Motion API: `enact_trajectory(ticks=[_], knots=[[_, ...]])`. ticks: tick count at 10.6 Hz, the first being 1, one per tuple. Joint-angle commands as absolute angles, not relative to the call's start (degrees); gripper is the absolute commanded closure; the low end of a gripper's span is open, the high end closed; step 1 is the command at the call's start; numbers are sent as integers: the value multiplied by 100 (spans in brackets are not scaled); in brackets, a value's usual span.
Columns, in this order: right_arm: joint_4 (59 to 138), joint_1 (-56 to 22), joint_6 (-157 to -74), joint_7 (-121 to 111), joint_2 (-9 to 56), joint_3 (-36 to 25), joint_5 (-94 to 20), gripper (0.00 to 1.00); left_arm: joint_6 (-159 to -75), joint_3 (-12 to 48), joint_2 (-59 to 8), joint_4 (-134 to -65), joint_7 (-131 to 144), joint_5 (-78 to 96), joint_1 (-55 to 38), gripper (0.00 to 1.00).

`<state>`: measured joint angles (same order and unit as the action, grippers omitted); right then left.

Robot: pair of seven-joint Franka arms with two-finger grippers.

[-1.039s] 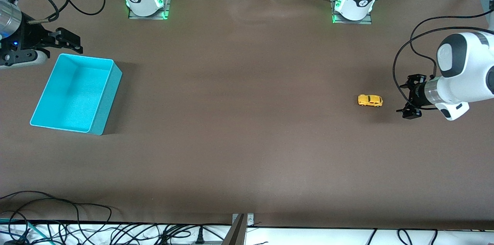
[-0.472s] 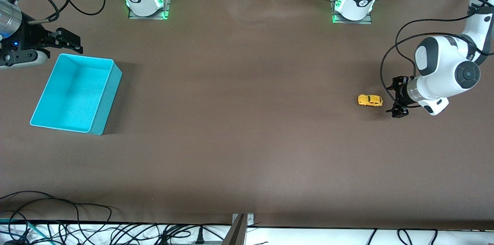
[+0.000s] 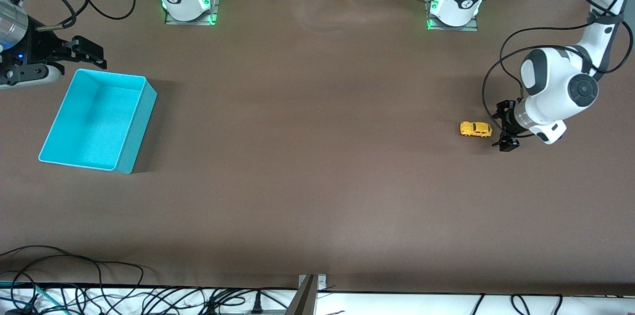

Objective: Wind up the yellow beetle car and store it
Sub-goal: 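Lower the left gripper over the yellow beetle car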

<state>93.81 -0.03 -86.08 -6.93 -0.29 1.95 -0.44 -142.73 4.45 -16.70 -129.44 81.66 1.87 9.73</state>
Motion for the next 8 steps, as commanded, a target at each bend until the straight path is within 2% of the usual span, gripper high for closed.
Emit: enact_trajectory(ticks=[1, 8], knots=[[9281, 35, -8508, -791, 9, 185, -158, 0, -14528, 457, -1748, -13131, 8392, 246, 923, 0], [9281, 35, -8508, -782, 9, 176, -158, 0, -14668, 466, -1811, -13385, 8578, 237, 695, 0]])
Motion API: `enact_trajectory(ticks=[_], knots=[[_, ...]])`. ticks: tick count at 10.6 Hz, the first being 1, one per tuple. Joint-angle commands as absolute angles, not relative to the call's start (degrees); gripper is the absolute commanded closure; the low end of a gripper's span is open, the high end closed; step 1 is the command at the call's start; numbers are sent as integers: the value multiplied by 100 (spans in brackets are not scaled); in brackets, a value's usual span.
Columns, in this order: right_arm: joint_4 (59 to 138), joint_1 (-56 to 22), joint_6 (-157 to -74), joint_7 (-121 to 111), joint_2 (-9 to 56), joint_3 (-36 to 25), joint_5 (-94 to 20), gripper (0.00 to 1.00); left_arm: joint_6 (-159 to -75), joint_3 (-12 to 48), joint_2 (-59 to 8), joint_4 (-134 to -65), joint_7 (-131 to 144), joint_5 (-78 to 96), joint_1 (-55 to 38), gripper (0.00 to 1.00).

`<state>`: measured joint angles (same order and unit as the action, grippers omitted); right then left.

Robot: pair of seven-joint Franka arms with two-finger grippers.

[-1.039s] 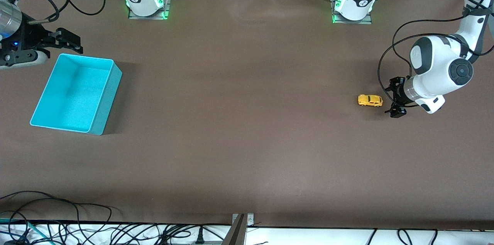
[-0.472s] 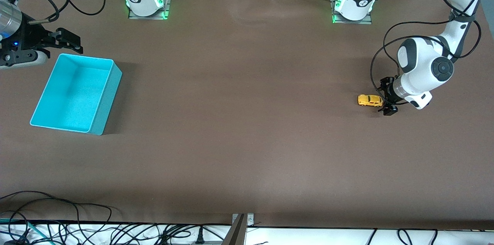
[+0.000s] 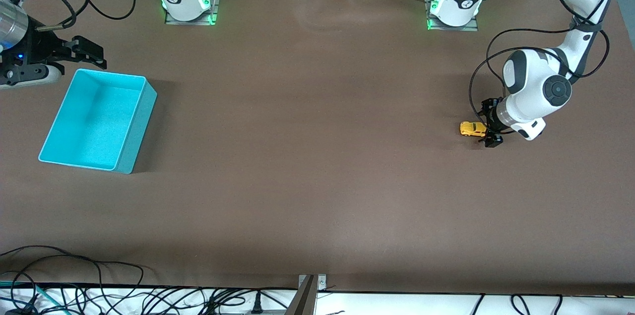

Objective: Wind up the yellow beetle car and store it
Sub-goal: 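Lower the left gripper over the yellow beetle car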

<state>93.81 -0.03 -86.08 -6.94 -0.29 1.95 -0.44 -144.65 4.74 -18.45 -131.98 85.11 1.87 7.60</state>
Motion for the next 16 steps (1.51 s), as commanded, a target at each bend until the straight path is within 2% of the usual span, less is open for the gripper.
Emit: enact_trajectory(ticks=[1, 2, 3, 4, 7, 9, 13, 16], knots=[[9273, 35, -8508, -791, 9, 176, -158, 0, -14843, 466, -1811, -13499, 8569, 237, 694, 1], [9272, 35, -8508, -791, 9, 176, -158, 0, -14940, 457, -1802, -13561, 8569, 237, 694, 3], [9272, 35, -8508, -791, 9, 176, -158, 0, -14941, 457, -1793, -13562, 8569, 229, 694, 13], [9272, 35, -8508, -791, 9, 176, -158, 0, -14941, 457, -1776, -13553, 8578, 237, 712, 31], [9281, 35, -8508, -791, 9, 149, -158, 0, -14898, 475, -1731, -13492, 8823, 237, 730, 97], [9281, 35, -8508, -791, 17, 149, -158, 0, -14880, 631, -1697, -13413, 8964, 237, 642, 100], [9281, 35, -8508, -791, 9, 149, -158, 0, -14845, 1440, -1783, -13351, 9761, 246, 607, 100], [9281, 35, -8508, -791, 9, 149, -158, 0, -14880, 1521, -2021, -13342, 9817, 237, 510, 100]])
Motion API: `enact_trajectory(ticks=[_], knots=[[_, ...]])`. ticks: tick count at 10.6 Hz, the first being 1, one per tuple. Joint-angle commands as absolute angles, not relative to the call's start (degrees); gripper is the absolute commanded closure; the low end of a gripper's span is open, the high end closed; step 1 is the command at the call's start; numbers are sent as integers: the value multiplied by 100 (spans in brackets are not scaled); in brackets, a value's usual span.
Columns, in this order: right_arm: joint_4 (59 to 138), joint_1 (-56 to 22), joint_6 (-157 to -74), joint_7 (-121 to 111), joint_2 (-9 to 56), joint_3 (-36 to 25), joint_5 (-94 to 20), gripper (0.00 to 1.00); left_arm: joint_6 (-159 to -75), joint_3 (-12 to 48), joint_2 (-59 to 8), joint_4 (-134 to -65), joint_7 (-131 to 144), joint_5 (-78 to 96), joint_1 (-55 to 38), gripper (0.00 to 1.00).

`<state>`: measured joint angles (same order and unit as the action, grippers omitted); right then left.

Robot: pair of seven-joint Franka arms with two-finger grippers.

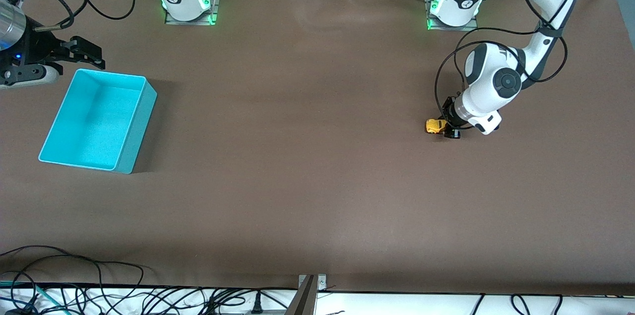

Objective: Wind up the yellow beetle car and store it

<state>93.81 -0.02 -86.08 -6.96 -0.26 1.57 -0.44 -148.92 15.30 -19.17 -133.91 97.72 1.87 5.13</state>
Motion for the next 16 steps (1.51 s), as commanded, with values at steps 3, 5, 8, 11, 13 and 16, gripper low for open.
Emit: enact_trajectory(ticks=[3, 5, 8, 11, 13, 16], knots=[[9281, 35, -8508, -791, 9, 149, -158, 0, -14889, 1398, -2144, -13246, 9634, 185, 754, 100], [9281, 35, -8508, -791, 18, 149, -158, 0, -14889, 1406, -2188, -13184, 9222, -8, 1176, 100], [9281, 35, -8508, -791, 9, 149, -158, 0, -14880, 1397, -2197, -13175, 8476, -9, 1686, 100], [9281, 35, -8508, -791, 9, 149, -158, 0, -14880, 1380, -2267, -13166, 7842, -17, 2231, 100], [9281, 35, -8508, -791, 9, 149, -158, 0, -14880, 1389, -2276, -13105, 7752, -105, 2557, 100], [9281, 35, -8508, -791, 9, 149, -158, 0, -14880, 1389, -2285, -13052, 7498, -105, 2777, 100]])
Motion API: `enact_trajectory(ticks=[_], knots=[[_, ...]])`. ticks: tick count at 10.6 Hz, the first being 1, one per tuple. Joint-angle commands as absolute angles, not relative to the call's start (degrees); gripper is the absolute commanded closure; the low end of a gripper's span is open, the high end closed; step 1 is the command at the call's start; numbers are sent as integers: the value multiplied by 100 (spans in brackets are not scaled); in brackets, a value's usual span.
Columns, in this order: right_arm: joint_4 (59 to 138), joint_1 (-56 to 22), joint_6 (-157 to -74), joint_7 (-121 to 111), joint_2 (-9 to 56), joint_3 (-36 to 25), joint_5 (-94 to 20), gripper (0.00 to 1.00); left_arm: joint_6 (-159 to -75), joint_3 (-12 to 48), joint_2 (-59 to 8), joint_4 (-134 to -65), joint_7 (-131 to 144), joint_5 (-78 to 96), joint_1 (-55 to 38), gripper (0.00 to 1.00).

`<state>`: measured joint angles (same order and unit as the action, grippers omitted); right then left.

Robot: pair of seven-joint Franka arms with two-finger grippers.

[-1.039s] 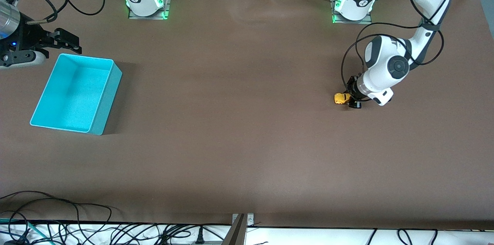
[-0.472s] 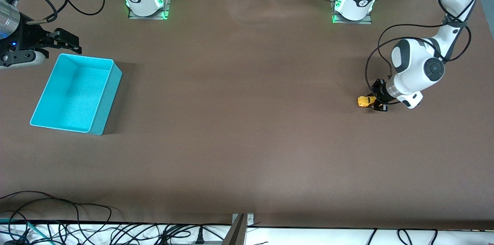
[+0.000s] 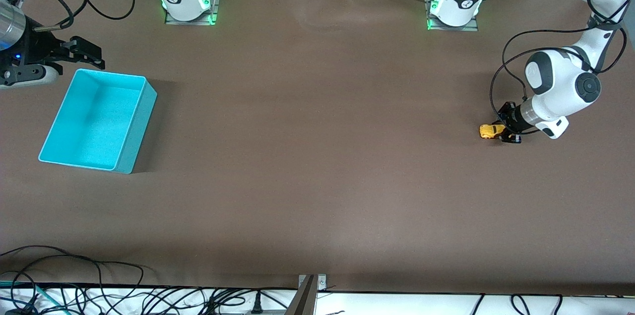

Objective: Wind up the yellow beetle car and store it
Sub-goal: 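Release the wound car with the left gripper and raise the gripper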

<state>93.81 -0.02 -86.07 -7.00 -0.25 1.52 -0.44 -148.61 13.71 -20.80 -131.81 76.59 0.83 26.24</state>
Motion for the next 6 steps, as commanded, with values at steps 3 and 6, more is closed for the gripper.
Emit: enact_trajectory(ticks=[3, 6], knots=[[9281, 35, -8508, -791, 9, 149, -158, 0, -14871, 1380, -2338, -13008, 7392, -105, 2830, 100], [9281, 35, -8508, -791, 9, 149, -158, 0, -14862, 1380, -2338, -13008, 7400, -105, 2839, 100]])
